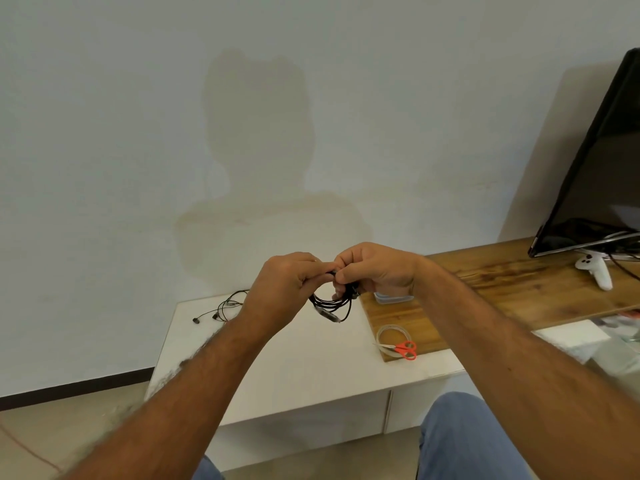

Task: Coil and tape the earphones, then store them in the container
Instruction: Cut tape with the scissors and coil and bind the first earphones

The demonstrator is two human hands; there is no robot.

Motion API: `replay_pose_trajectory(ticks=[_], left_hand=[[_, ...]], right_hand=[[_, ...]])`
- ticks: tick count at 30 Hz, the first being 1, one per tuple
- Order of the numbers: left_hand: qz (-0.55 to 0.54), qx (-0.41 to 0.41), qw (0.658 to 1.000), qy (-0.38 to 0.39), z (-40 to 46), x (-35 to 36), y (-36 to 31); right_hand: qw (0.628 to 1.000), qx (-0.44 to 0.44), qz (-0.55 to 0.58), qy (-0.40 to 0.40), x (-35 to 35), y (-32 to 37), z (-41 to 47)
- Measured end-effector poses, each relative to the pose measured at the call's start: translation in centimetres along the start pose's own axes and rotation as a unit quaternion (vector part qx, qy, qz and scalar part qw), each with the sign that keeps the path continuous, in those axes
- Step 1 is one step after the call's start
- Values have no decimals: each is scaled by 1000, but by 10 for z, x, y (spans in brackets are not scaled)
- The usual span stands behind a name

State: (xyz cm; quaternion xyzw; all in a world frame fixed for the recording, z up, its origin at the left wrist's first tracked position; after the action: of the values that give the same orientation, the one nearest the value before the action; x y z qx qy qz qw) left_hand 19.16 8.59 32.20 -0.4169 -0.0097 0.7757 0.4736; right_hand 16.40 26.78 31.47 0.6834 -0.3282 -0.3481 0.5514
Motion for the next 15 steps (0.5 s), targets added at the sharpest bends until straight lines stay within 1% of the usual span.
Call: replay_pose_trajectory(ticks=[6, 10, 13, 15], left_hand=[[28, -6, 1000, 0, -6, 2, 9], [34, 9, 999, -5, -7, 4, 10], [50, 17, 999, -5, -7, 8, 13], [45, 3, 999, -4, -6, 11, 17]], right_hand=[[996, -20, -70, -43, -1, 6, -1], [994, -12, -100, -40, 0, 9, -2], [986, -23, -157, -45, 1, 7, 4], [976, -30, -205, -60, 1, 5, 9]])
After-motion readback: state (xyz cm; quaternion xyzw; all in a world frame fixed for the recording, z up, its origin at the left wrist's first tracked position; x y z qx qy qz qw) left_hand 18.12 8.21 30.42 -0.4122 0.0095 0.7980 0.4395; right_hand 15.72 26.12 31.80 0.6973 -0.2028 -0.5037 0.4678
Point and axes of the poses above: each hand's wrist, its own z-axis towards the middle knuckle, its own x-axis out of the palm, y = z × x, the point moved 2 cm from there along z, towards the middle knuckle, and after that the axes turned 5 degrees about -y, right-handed, at the moved point
